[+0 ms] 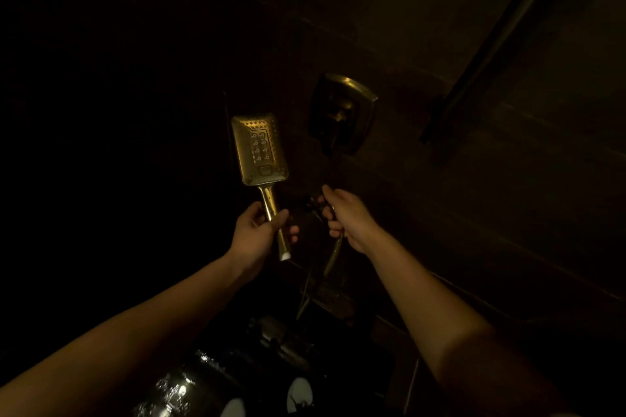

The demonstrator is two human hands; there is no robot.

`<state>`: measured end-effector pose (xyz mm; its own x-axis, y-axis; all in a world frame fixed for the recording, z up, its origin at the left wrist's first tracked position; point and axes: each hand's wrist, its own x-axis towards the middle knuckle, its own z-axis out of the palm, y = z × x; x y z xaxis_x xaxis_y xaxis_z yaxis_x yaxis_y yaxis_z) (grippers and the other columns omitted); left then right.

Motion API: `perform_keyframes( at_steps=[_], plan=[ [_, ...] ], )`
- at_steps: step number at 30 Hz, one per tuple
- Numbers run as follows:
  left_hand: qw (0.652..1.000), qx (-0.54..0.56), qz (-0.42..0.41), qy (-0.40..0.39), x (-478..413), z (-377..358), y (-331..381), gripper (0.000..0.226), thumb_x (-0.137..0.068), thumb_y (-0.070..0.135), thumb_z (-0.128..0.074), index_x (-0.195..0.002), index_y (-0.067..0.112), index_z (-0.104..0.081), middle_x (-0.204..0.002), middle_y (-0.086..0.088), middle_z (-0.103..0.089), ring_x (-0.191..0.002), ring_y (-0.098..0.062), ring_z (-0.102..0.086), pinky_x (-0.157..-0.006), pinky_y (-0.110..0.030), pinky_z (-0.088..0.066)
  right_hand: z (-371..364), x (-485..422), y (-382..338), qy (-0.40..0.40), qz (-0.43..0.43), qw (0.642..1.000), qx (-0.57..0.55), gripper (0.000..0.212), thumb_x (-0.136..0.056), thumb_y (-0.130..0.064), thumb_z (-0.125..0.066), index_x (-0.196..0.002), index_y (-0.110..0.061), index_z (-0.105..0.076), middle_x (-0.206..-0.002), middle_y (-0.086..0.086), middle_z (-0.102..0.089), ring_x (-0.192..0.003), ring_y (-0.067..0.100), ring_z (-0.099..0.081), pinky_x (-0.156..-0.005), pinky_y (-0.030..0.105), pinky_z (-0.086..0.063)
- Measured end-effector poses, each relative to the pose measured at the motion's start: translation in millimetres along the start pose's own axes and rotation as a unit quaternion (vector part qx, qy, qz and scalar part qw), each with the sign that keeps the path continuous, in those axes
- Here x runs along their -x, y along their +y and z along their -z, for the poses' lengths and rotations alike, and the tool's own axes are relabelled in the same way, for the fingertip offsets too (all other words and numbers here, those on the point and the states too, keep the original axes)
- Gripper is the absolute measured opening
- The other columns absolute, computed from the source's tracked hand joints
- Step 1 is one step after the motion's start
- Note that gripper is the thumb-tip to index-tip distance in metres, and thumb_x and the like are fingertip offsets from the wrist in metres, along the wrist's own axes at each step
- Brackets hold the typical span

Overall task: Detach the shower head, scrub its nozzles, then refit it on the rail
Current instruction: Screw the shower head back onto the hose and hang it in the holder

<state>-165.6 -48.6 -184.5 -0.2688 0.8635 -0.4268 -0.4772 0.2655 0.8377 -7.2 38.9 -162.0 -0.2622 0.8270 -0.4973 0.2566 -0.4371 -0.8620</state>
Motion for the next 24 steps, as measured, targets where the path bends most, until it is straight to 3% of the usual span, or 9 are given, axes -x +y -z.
perform_keyframes(
  at_steps=[10,14,16,19,21,24],
  plan=[
    [0.996,0.047,-0.019,0.071,-22.7,-8.8,0.3,0.036,-0.094,0.013,-0.063,-0.127,0.008,-0.05,-0.108,-0.018,-0.066,-0.084,-0.026,-0.073,-0.069,-0.037,-0.062,10.3,-63.9,-25.2,-0.058,0.056,0.991,0.107,0.03,-0.103,-0.037,-0.04,-0.088,-0.013,-0.051,-0.065,0.006,-0.057,-0.039,0.013,-0.038,-0.04,0.023,-0.028],
    [0.985,0.079,-0.046,0.145,-42.2,-35.4,-5.1,0.038,-0.094,0.011,-0.062,-0.129,0.004,-0.048,-0.1,-0.016,-0.066,-0.078,-0.026,-0.072,-0.064,-0.036,-0.062,31.6,-107.4,-38.0,-0.082,0.069,0.973,0.205,0.026,-0.104,-0.034,-0.039,-0.111,-0.01,-0.046,-0.07,0.006,-0.058,-0.042,0.014,-0.04,-0.041,0.025,-0.031],
    [0.976,0.1,-0.058,0.183,-50.2,-50.7,-8.4,0.036,-0.095,0.01,-0.061,-0.128,0.003,-0.048,-0.098,-0.017,-0.066,-0.074,-0.025,-0.072,-0.063,-0.036,-0.062,42.9,-129.7,-41.7,-0.1,0.076,0.965,0.229,0.038,-0.102,-0.035,-0.044,-0.126,-0.006,-0.041,-0.069,0.005,-0.061,-0.041,0.013,-0.043,-0.039,0.024,-0.034],
    [0.967,0.135,-0.059,0.209,-54.9,-69.0,-13.5,0.033,-0.096,0.01,-0.059,-0.127,0.005,-0.048,-0.103,-0.018,-0.064,-0.079,-0.024,-0.071,-0.07,-0.037,-0.062,55.8,-154.0,-48.8,-0.108,0.078,0.96,0.246,0.066,-0.099,-0.038,-0.05,-0.15,-0.009,-0.019,-0.071,0.004,-0.066,-0.039,0.011,-0.047,-0.037,0.022,-0.038],
    [0.962,0.152,-0.053,0.22,-51.7,-78.7,-14.5,0.032,-0.097,0.01,-0.056,-0.128,0.005,-0.047,-0.101,-0.015,-0.063,-0.081,-0.024,-0.07,-0.073,-0.037,-0.061,57.2,-163.4,-55.8,-0.12,0.071,0.959,0.248,0.073,-0.098,-0.039,-0.051,-0.154,-0.013,-0.011,-0.074,0.004,-0.067,-0.041,0.01,-0.048,-0.037,0.022,-0.04],
    [0.957,0.169,-0.054,0.228,-51.3,-83.0,-15.9,0.037,-0.097,0.01,-0.056,-0.132,0.004,-0.046,-0.101,-0.015,-0.064,-0.082,-0.024,-0.07,-0.074,-0.038,-0.061,56.9,-173.9,-60.1,-0.116,0.063,0.962,0.239,0.071,-0.099,-0.038,-0.051,-0.153,-0.015,-0.013,-0.075,0.006,-0.063,-0.046,0.013,-0.047,-0.04,0.024,-0.039]
  ],
)
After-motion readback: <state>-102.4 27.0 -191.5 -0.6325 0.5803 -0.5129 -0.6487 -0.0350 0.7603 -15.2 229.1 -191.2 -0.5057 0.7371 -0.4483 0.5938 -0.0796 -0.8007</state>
